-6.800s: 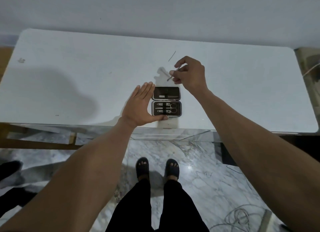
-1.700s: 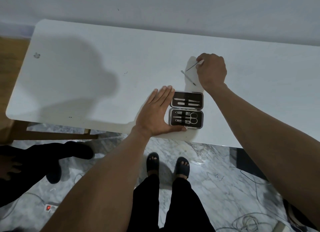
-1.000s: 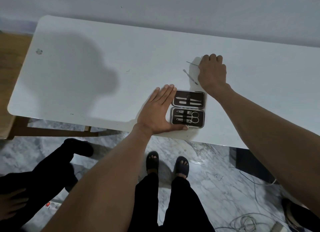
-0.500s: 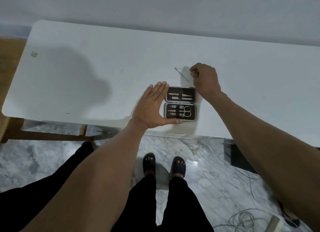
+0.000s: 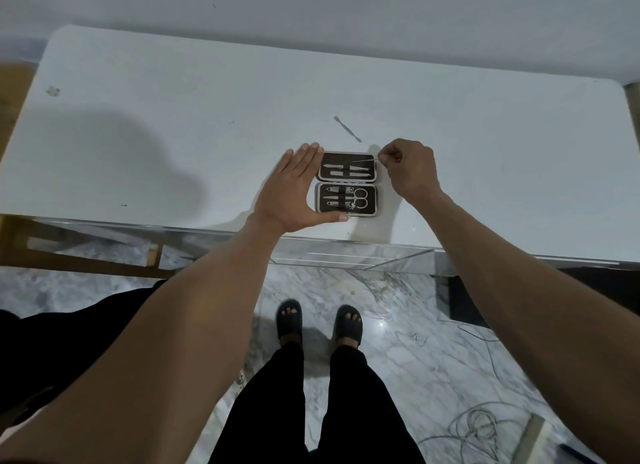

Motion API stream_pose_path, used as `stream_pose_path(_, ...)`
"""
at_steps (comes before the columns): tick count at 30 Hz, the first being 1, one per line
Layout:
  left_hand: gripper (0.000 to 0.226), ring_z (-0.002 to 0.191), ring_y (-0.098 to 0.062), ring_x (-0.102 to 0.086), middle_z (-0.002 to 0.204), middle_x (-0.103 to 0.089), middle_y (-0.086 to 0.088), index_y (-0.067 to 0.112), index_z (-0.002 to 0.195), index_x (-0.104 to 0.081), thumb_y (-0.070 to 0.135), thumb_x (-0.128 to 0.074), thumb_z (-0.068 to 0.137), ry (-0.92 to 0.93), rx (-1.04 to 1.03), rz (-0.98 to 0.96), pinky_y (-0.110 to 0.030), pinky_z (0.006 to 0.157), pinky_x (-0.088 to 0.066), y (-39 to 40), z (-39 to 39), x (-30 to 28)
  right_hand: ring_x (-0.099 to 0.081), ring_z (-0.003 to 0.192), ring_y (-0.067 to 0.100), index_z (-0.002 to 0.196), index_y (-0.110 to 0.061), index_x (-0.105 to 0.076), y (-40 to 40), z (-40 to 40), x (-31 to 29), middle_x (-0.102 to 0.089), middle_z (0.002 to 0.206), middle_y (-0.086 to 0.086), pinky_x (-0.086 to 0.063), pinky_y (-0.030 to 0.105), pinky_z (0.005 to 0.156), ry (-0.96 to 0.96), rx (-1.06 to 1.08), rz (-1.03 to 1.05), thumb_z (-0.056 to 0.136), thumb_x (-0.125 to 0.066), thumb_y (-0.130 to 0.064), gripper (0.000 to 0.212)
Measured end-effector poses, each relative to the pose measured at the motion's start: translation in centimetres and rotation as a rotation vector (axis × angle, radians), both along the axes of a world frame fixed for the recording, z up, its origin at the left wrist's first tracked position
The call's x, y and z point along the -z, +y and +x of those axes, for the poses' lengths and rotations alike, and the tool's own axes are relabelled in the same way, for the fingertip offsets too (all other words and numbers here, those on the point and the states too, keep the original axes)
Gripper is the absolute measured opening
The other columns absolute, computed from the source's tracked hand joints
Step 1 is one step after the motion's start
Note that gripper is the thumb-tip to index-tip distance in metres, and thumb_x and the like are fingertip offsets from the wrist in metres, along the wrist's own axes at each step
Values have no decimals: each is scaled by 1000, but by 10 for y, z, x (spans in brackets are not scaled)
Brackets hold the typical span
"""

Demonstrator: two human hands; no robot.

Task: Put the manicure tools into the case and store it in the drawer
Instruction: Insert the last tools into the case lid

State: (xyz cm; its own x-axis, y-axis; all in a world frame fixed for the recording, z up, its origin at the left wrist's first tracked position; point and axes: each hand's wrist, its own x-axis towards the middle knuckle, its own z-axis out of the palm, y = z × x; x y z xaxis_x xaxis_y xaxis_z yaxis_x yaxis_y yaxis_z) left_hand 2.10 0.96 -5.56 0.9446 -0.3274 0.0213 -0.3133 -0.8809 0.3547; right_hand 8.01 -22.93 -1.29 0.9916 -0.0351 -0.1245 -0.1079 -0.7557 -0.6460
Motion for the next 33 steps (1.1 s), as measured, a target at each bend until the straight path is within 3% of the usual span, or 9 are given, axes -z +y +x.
stream_pose_path(9,138,161,-19,-14,173,-20,-8,7,164,-20,103,-39,68,-13,1,-8,-42,133,-8,1,1,2,-66,86,21,90,-15,-73,9,-3,-3,-73,92,3,-54,35,81,37,14,-49,89,-60,-16,13)
stream_pose_path(15,137,161,-19,-14,173,-21,-8,6,164,-21,101,-45,68,-14,-2,-16,-43,133,-9,1,2,3,-60,79,17,89,-22,-74,17,-4,-7,-67,80,-4,-44,28,67,40,-40,-97,88,-61,-21,13)
stream_pose_path(20,138,162,-19,-14,173,-21,-8,6,165,-20,101,-47,68,-12,-3,-11,-43,133,-9,2,2,5,-60,93,23,92,-26,-74,18,-3,-8,-70,87,1,-44,29,67,13,-132,-221,89,-59,-19,17)
stream_pose_path(28,136,162,-20,-14,173,-21,-8,7,165,-20,99,-50,69,-12,-7,-28,-44,133,-9,2,3,5,-55,97,28,96,-20,-73,29,-3,-12,-52,83,1,-47,35,66,-31,-212,-346,91,-53,-12,22)
stream_pose_path(33,135,161,-21,-17,172,-23,-9,5,164,-23,98,-48,70,-30,-1,-33,-44,132,-11,2,2,6,-56,96,30,92,-18,-73,36,-2,-12,-62,87,6,-46,35,68,-16,-237,-327,89,-52,-9,23)
